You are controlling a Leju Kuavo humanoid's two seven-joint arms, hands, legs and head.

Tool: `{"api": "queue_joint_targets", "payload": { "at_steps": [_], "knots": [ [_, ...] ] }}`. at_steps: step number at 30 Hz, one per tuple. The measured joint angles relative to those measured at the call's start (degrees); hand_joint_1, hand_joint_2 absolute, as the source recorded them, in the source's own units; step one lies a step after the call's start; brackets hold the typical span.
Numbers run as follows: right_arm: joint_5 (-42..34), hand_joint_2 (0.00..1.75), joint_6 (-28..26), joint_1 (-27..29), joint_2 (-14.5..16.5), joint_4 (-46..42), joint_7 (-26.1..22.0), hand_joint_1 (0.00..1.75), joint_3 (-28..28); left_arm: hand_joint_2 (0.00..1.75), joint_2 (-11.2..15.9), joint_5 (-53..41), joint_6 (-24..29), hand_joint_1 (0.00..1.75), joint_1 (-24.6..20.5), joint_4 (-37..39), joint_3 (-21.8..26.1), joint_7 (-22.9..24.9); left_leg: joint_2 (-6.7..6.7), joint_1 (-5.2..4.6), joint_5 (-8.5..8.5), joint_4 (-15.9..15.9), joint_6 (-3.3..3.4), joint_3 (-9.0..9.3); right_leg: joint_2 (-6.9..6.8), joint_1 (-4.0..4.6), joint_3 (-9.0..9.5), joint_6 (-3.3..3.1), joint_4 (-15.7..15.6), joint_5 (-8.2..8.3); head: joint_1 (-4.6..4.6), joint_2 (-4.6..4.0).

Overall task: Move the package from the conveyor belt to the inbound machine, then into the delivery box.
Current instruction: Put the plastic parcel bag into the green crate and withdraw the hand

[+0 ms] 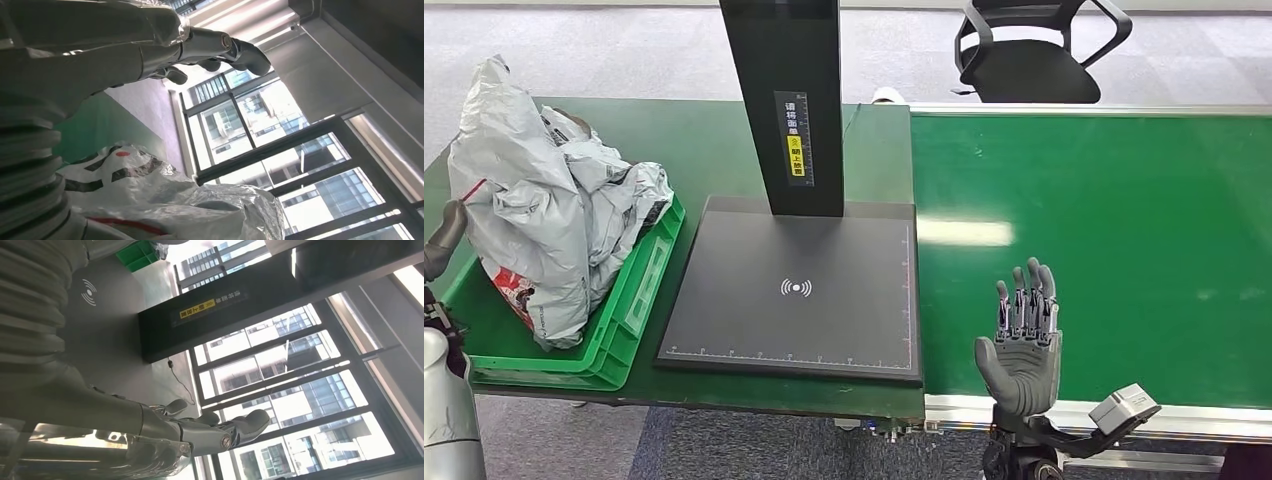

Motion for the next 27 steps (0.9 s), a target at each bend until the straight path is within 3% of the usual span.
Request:
{"api": "queue_joint_targets", "payload": {
  "at_steps": [12,15,17,20,24,27],
  "knots": [
    [0.0,1.75,0.0,0.1,0.2,0.0,0.0,0.00,-0.6,1.75,-1.3,1.1,-0.7,0.00,3.8,-4.5,1.4,-0.9,-0.03,0.01,-0.01,0.0,-0.03,-0.01,0.00,0.00,0.00,0.00,0.0,0.00,0.00,0.00],
    [0.0,1.75,-0.2,0.2,0.3,0.0,-0.2,0.00,-0.6,1.75,-2.9,4.3,-1.9,0.00,6.7,-7.8,1.6,-3.9,0.10,-0.01,-0.05,0.0,-0.04,0.01,0.11,-0.01,0.00,0.00,0.0,0.00,-0.02,0.00],
    [0.2,1.75,-1.1,0.3,0.4,0.0,-0.5,0.00,-0.7,1.75,-6.0,6.5,-1.8,0.00,11.2,-12.7,1.2,-8.0,0.18,-0.06,-0.11,0.0,-0.03,0.02,0.19,-0.06,-0.02,0.02,0.0,-0.02,-0.01,0.00],
    [2.0,1.75,-4.2,0.2,0.6,0.0,-1.0,0.00,-0.7,1.75,-13.0,10.4,1.8,0.00,19.8,-23.1,-1.8,-13.9,0.21,-0.13,-0.25,0.0,0.07,0.02,0.22,-0.13,-0.03,0.07,-0.1,-0.10,0.02,0.00],
    [6.1,1.75,-9.8,-1.0,0.9,0.2,-1.0,0.00,-0.5,1.75,-22.3,17.3,1.2,0.00,27.4,-37.7,-7.5,-14.9,0.13,-0.18,-0.35,0.0,0.19,0.00,0.14,-0.21,0.05,0.18,-0.2,-0.18,0.00,0.00],
    [9.7,1.75,-13.0,-1.8,1.0,0.6,-1.1,0.00,-0.1,1.75,-26.8,17.1,-2.7,0.00,30.7,-42.6,-11.9,-14.9,0.05,-0.18,-0.35,0.0,0.22,0.06,0.07,-0.21,0.10,0.19,-0.2,-0.19,-0.01,0.00]
  ]
}}
